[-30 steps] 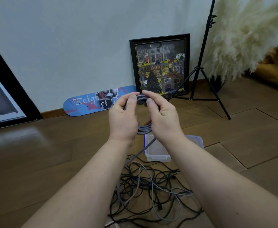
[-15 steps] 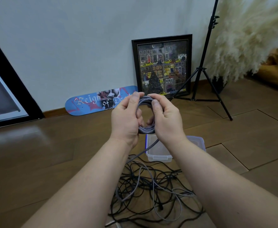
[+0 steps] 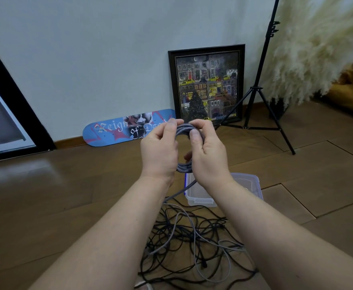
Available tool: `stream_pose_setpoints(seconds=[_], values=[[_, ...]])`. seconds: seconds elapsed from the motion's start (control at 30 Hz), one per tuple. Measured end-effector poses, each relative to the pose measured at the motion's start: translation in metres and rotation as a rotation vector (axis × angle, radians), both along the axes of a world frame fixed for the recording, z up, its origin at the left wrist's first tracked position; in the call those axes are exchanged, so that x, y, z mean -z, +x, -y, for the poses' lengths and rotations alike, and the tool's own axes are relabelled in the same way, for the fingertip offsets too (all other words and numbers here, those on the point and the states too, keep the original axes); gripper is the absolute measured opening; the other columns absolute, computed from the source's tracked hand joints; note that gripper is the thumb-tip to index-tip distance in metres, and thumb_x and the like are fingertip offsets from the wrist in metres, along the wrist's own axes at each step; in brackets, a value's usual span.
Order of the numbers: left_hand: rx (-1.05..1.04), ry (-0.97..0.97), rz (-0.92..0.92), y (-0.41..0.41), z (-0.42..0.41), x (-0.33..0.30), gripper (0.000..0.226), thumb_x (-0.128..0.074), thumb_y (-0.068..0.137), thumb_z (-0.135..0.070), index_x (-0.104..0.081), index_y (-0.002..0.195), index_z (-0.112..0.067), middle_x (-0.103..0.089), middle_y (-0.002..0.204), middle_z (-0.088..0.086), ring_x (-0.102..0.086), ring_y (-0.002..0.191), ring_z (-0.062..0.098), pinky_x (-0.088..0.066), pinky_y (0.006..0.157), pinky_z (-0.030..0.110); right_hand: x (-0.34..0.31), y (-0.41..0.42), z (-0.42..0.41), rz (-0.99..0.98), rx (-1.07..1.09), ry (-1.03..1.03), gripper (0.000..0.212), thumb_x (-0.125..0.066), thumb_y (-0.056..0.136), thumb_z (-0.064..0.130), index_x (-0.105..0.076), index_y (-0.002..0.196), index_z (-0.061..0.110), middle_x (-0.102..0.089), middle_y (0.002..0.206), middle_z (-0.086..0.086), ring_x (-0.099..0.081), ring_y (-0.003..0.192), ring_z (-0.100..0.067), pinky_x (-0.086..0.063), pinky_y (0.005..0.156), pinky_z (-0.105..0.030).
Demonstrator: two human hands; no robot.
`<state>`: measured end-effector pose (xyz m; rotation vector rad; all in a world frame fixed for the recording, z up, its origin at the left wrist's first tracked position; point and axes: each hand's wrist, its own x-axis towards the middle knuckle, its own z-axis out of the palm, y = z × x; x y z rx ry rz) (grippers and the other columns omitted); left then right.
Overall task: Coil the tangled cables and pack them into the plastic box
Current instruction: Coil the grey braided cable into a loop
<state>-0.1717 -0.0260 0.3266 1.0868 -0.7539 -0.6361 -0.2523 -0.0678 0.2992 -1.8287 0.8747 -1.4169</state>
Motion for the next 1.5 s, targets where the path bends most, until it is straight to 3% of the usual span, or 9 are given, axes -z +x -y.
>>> stream_pose_setpoints(seconds=[0.17, 0.33, 0.47, 0.63, 0.73, 1.0, 1.23, 1.33, 1.5], values=[[-0.06, 0.024, 0.004, -0.003, 0.003, 0.001, 0.02, -0.058, 0.097, -0.022, -0.072, 0.083, -0.02, -0.039, 0.044, -0.012, -0.029, 0.043, 0.008, -0.025, 0.049, 0.025, 0.001, 0.001, -0.001, 0.069, 0.06, -0.048, 0.028, -0.04, 0.096, 0.039, -0.059, 0.116, 0.037, -0.064, 0.104, -0.001, -0.062, 0.078, -0.025, -0.054, 0.074, -0.047], [0.214, 0.03, -0.181, -0.007, -0.005, -0.003, 0.029, -0.043, 0.104, -0.03, -0.068, 0.095, -0.018, -0.042, 0.056, -0.001, -0.033, 0.044, 0.008, -0.027, 0.046, 0.021, 0.0, -0.003, 0.004, 0.104, 0.13, -0.004, 0.031, -0.043, 0.097, 0.03, -0.067, 0.112, 0.02, -0.068, 0.102, -0.002, -0.061, 0.095, -0.016, -0.051, 0.084, -0.04], [0.253, 0.028, -0.178, -0.006, -0.008, -0.004, 0.024, -0.043, 0.104, -0.026, -0.064, 0.096, -0.018, -0.039, 0.052, -0.005, -0.029, 0.042, 0.006, -0.031, 0.047, 0.021, -0.002, -0.006, 0.006, 0.1, 0.059, 0.043, 0.022, -0.046, 0.1, 0.024, -0.065, 0.111, 0.021, -0.065, 0.093, 0.007, -0.059, 0.082, -0.013, -0.051, 0.075, -0.035], [0.015, -0.055, -0.201, 0.01, 0.0, -0.012, 0.023, -0.046, 0.103, -0.022, -0.063, 0.089, -0.016, -0.035, 0.048, -0.008, -0.025, 0.039, 0.005, -0.023, 0.04, 0.02, -0.014, -0.011, -0.002, 0.169, -0.358, 0.606, 0.033, -0.055, 0.097, 0.03, -0.047, 0.129, 0.025, -0.064, 0.101, -0.003, -0.067, 0.077, -0.018, -0.058, 0.074, -0.043], [-0.129, -0.099, -0.261, 0.03, 0.002, -0.014, 0.023, -0.048, 0.102, -0.02, -0.061, 0.083, -0.017, -0.034, 0.05, -0.004, -0.025, 0.038, 0.006, -0.026, 0.037, 0.02, -0.017, -0.028, -0.007, 0.05, -0.644, 0.843, 0.023, -0.056, 0.095, 0.008, -0.051, 0.117, 0.013, -0.059, 0.066, -0.007, -0.051, 0.047, -0.017, -0.056, 0.06, -0.038], [-0.436, -0.112, -0.41, 0.084, -0.006, -0.011, 0.019, -0.051, 0.099, -0.018, -0.06, 0.082, -0.018, -0.039, 0.043, -0.007, -0.03, 0.036, 0.007, -0.028, 0.038, 0.019, 0.004, -0.072, 0.033, -0.078, -0.034, 0.507, 0.017, -0.064, 0.086, 0.003, -0.061, 0.08, 0.018, -0.058, 0.07, -0.003, -0.048, 0.055, -0.014, -0.04, 0.054, -0.029], [-0.37, -0.056, -0.181, 0.071, 0.001, 0.0, 0.02, -0.048, 0.103, -0.024, -0.058, 0.086, -0.02, -0.04, 0.048, -0.007, -0.031, 0.041, 0.008, -0.027, 0.041, 0.022, -0.02, -0.032, -0.001, -1.054, -0.103, -0.122, 0.027, -0.051, 0.094, 0.018, -0.07, 0.112, 0.025, -0.065, 0.108, 0.006, -0.06, 0.104, -0.018, -0.05, 0.088, -0.034], [-0.265, -0.048, -0.061, 0.058, 0.001, 0.002, 0.018, -0.046, 0.104, -0.022, -0.059, 0.091, -0.019, -0.04, 0.055, -0.003, -0.031, 0.042, 0.006, -0.025, 0.041, 0.019, -0.037, -0.027, -0.013, -0.942, -0.348, 0.004, 0.022, -0.056, 0.094, 0.015, -0.072, 0.107, 0.021, -0.065, 0.097, 0.011, -0.061, 0.097, -0.011, -0.047, 0.077, -0.019], [-0.1, -0.009, 0.008, 0.039, 0.005, 0.008, 0.019, -0.045, 0.104, -0.018, -0.058, 0.09, -0.017, -0.038, 0.046, -0.009, -0.029, 0.038, 0.004, -0.024, 0.038, 0.017, -0.053, -0.028, -0.017, -0.507, -0.581, 0.237, 0.015, -0.061, 0.091, 0.002, -0.074, 0.098, 0.005, -0.059, 0.065, 0.009, -0.047, 0.049, 0.005, -0.034, 0.049, -0.007]])
